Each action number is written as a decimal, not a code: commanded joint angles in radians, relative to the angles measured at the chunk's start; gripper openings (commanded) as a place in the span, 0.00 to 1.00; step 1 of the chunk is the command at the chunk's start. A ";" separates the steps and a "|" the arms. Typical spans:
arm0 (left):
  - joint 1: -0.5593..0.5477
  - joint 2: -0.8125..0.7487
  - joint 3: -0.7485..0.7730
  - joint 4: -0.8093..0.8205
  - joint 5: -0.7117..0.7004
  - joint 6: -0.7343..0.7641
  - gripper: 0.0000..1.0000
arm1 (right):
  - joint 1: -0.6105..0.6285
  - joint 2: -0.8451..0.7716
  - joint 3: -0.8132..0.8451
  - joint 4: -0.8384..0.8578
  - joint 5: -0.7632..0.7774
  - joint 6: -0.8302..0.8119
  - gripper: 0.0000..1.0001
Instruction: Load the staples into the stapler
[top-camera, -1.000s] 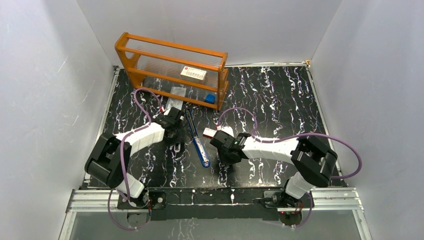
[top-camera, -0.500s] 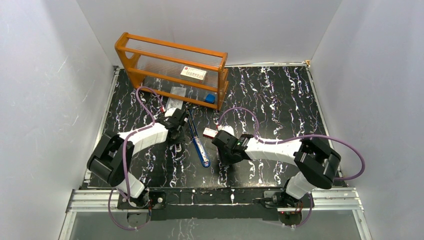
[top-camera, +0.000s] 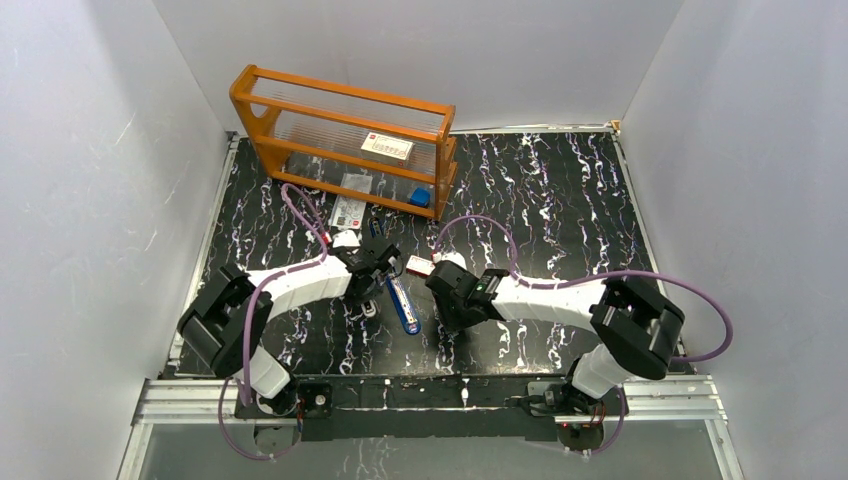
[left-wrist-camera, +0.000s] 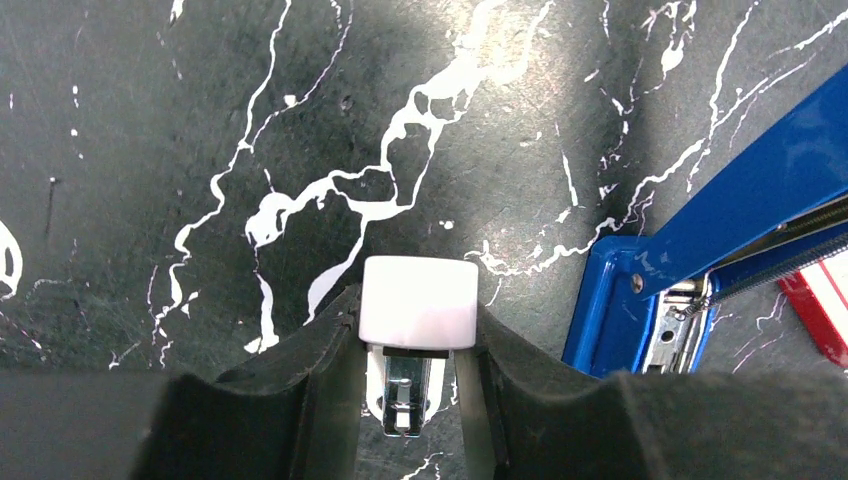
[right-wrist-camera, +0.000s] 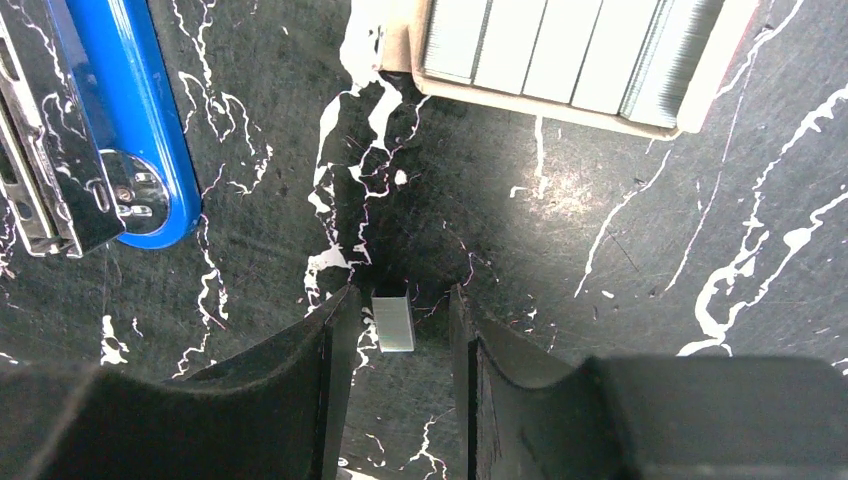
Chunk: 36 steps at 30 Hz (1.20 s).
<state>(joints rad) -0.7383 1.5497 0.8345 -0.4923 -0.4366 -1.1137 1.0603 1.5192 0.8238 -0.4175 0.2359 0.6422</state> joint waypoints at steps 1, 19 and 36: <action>-0.058 0.007 -0.026 -0.130 0.042 -0.200 0.20 | -0.005 0.024 0.033 -0.036 -0.001 -0.048 0.47; -0.124 -0.061 0.078 -0.272 -0.045 -0.207 0.68 | -0.006 0.034 0.035 -0.045 -0.068 -0.056 0.46; -0.124 -0.436 0.053 -0.208 -0.312 0.021 0.73 | 0.019 0.160 0.183 -0.188 0.002 -0.033 0.38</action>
<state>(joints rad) -0.8581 1.1557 0.8722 -0.7017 -0.5858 -1.1831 1.0595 1.6333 0.9569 -0.5545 0.2192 0.5945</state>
